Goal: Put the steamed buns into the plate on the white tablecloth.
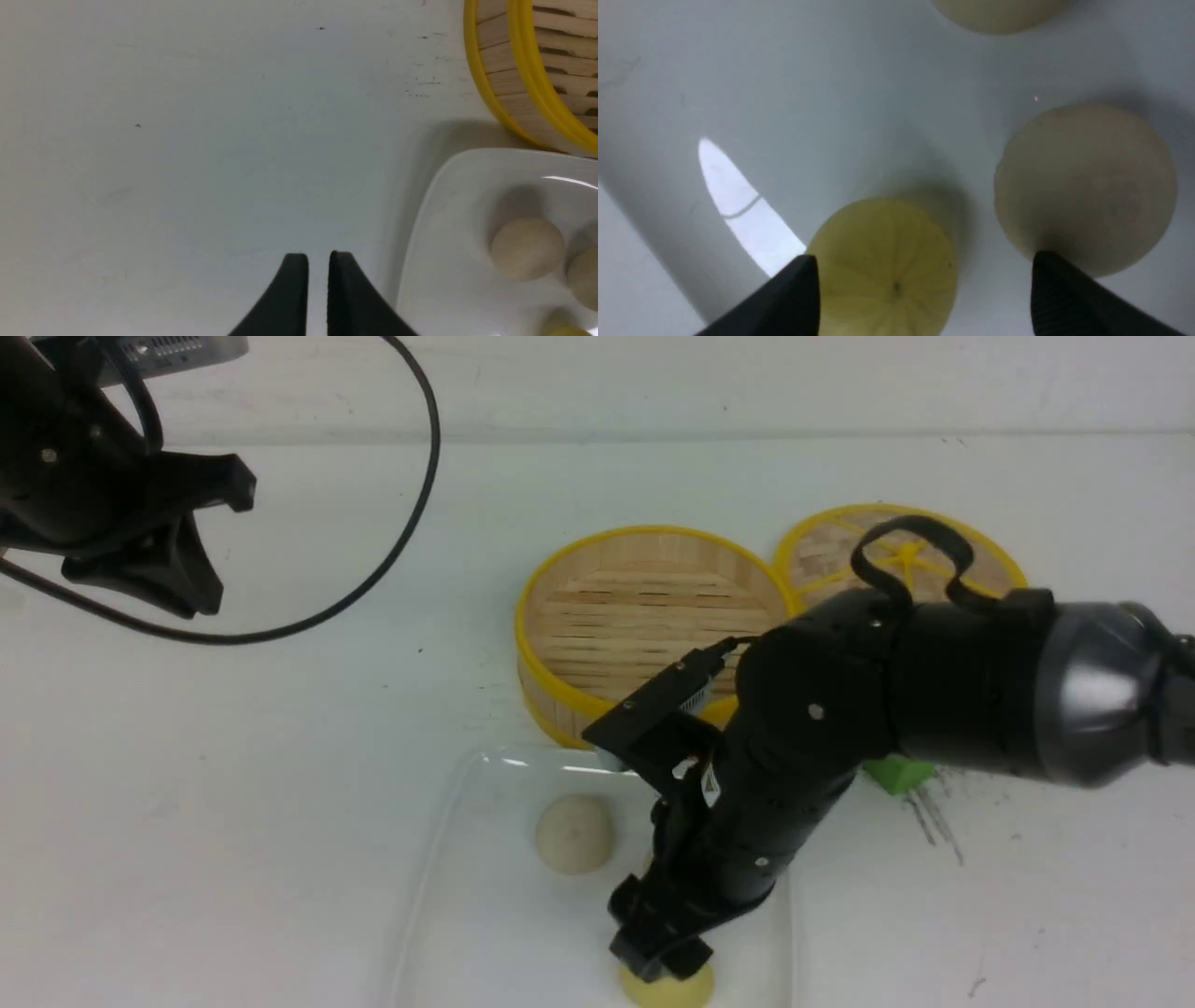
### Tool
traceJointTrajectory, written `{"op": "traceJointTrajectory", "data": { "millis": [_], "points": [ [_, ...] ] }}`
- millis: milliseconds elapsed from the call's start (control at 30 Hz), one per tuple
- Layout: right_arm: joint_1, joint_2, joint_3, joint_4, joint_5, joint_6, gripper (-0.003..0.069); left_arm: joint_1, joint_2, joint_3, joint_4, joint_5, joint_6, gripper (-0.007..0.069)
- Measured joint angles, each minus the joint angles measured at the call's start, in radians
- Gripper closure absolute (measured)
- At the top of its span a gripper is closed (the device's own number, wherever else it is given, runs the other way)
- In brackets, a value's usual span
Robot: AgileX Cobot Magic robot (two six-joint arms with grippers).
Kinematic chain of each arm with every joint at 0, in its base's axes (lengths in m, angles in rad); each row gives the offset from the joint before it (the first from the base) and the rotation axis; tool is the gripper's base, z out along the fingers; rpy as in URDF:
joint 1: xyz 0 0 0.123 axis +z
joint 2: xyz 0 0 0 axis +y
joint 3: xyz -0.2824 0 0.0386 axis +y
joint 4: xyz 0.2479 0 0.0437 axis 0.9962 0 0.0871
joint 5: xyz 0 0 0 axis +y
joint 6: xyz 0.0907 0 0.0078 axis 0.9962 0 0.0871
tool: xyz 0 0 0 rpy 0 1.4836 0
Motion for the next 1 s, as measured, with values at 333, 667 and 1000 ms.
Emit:
{"op": "traceJointTrajectory", "data": {
  "millis": [333,667,1000],
  "points": [
    [0.000,-0.189,-0.193,-0.249,0.335,0.130,0.0342,0.000,0.000,0.000,-0.030,0.000,0.000,0.0517],
    [0.000,-0.636,-0.027,-0.542,0.413,0.437,0.0673,0.000,0.000,0.000,-0.012,0.000,-0.048,0.0502],
    [0.000,-1.368,0.608,-0.380,-0.156,0.525,0.0673,0.000,0.000,0.000,-0.001,0.000,-0.056,0.0495]
  ]
}}
